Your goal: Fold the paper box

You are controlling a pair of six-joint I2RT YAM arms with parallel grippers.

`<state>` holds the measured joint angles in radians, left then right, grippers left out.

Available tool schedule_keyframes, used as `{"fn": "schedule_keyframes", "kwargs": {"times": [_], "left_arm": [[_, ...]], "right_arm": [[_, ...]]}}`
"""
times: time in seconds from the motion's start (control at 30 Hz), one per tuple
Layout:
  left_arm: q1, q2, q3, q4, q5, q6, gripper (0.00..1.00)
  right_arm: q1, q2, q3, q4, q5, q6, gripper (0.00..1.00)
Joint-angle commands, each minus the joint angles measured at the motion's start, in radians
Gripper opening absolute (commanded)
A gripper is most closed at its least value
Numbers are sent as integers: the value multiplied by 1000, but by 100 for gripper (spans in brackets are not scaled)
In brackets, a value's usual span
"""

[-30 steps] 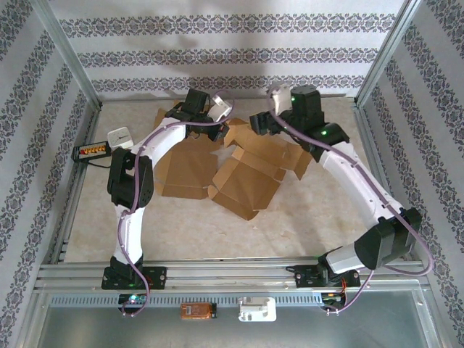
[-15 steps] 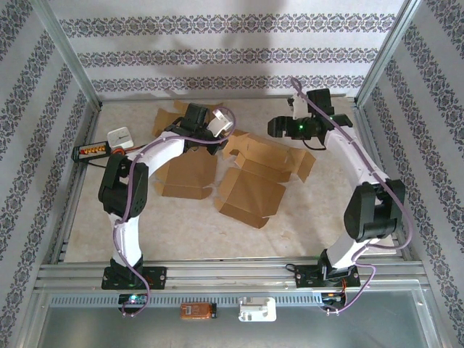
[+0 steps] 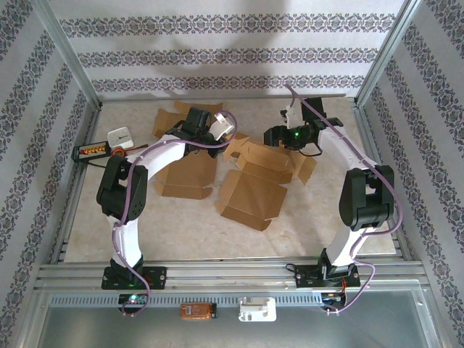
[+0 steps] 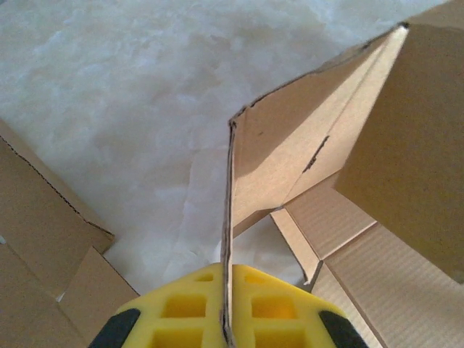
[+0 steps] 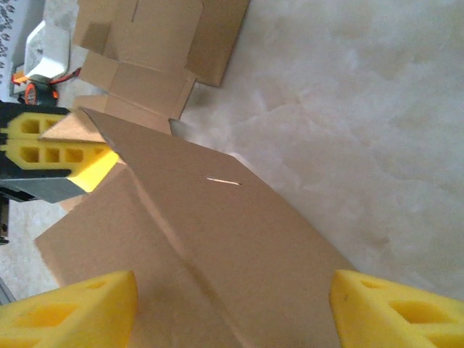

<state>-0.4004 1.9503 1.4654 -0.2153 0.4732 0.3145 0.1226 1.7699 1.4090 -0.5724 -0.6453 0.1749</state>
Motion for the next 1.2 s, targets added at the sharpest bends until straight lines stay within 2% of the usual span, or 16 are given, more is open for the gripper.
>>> {"fn": "schedule_keyframes", "kwargs": {"times": [0.0, 0.2, 0.5, 0.73, 0.93, 1.17], "left_arm": [[-15, -45, -2, 25, -11, 6, 0], [-50, -44, 49, -34, -23, -54, 0], [-94, -67, 97, -81, -115, -233, 0], [-107, -37, 221, -197, -68, -418, 0], [-113, -26, 250, -255, -94, -455, 0], [-114, -12, 241, -239, -77, -495, 0]], "right_arm": [[21, 16, -22, 2, 11, -32, 69], [47, -12, -45, 27, 114, -40, 61], [79, -81, -117, 118, 173, -6, 61], [104, -96, -137, 161, 224, 11, 58], [115, -102, -150, 181, 245, 7, 57], [128, -106, -173, 190, 262, -9, 56]]}}
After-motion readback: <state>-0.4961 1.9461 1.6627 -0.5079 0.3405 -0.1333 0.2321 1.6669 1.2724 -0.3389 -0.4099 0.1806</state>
